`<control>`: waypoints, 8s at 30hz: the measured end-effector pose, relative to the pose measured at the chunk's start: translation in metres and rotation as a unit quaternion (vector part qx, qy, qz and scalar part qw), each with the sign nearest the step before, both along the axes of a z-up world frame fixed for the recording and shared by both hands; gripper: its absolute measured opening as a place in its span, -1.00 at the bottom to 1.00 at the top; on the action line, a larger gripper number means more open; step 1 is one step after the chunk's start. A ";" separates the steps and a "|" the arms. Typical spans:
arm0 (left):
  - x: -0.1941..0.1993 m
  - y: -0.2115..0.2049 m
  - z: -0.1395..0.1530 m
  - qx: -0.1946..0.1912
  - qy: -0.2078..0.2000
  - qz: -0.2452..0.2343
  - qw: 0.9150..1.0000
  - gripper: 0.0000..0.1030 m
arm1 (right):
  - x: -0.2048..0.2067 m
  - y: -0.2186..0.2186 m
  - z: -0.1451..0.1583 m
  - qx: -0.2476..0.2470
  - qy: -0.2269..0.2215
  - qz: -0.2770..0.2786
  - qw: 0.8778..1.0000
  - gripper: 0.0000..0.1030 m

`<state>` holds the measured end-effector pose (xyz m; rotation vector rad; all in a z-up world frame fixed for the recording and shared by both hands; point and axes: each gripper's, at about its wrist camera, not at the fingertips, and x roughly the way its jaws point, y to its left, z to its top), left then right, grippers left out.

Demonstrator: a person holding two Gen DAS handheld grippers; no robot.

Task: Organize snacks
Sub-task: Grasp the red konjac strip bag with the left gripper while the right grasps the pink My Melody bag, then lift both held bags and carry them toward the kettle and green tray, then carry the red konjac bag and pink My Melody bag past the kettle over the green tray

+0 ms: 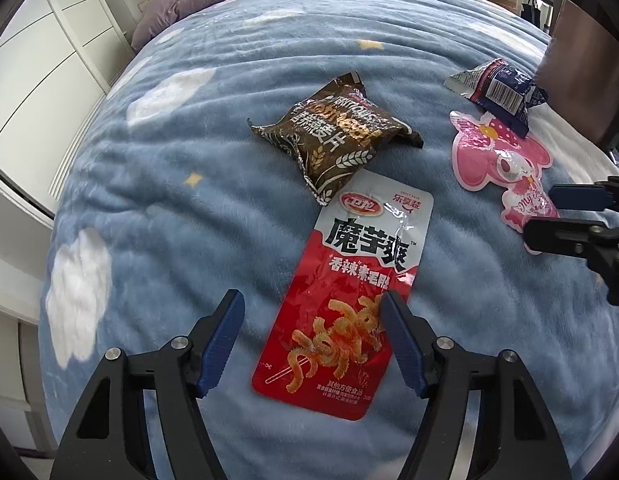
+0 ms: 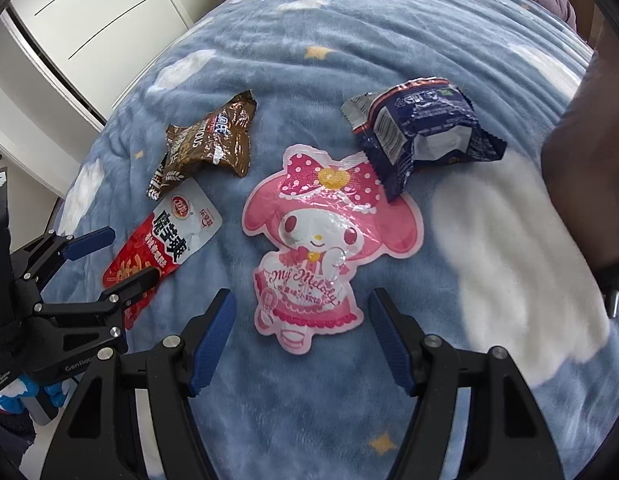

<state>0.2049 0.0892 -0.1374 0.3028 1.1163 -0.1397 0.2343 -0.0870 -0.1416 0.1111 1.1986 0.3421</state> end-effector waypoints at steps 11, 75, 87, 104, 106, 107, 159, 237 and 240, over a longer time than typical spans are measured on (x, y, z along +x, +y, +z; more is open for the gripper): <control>0.001 -0.012 -0.006 0.009 0.018 -0.055 0.998 0.38 | 0.011 0.009 -0.004 -0.007 0.005 -0.001 1.000 1.00; 0.024 -0.068 -0.016 0.013 0.080 -0.027 0.996 -0.43 | 0.029 -0.012 -0.013 0.009 0.027 -0.004 1.000 -0.97; 0.005 -0.050 -0.007 -0.036 0.077 0.015 0.996 -0.44 | 0.008 -0.026 -0.003 0.030 0.007 -0.002 1.000 -1.00; -0.021 -0.053 0.006 -0.069 0.067 0.059 0.994 -0.44 | -0.030 -0.033 0.026 0.033 -0.023 0.014 0.999 -1.00; -0.023 -0.053 0.009 -0.074 0.063 0.062 0.993 -0.44 | -0.034 -0.034 0.031 0.032 -0.029 0.014 0.999 -1.00; -0.024 -0.053 0.011 -0.075 0.062 0.064 0.993 -0.44 | -0.035 -0.035 0.034 0.032 -0.030 0.014 0.999 -1.00; -0.157 -0.193 0.115 -0.072 -0.051 -0.007 0.996 -0.43 | -0.205 -0.180 0.121 0.047 -0.132 -0.095 0.986 -1.00; -0.021 -0.510 0.094 -0.036 -0.109 -0.194 0.974 -0.42 | -0.052 -0.494 0.074 0.021 -0.162 -0.269 0.949 -1.00; -0.012 -0.514 0.086 -0.039 -0.109 -0.193 0.974 -0.42 | -0.042 -0.499 0.064 0.019 -0.157 -0.269 0.950 -1.00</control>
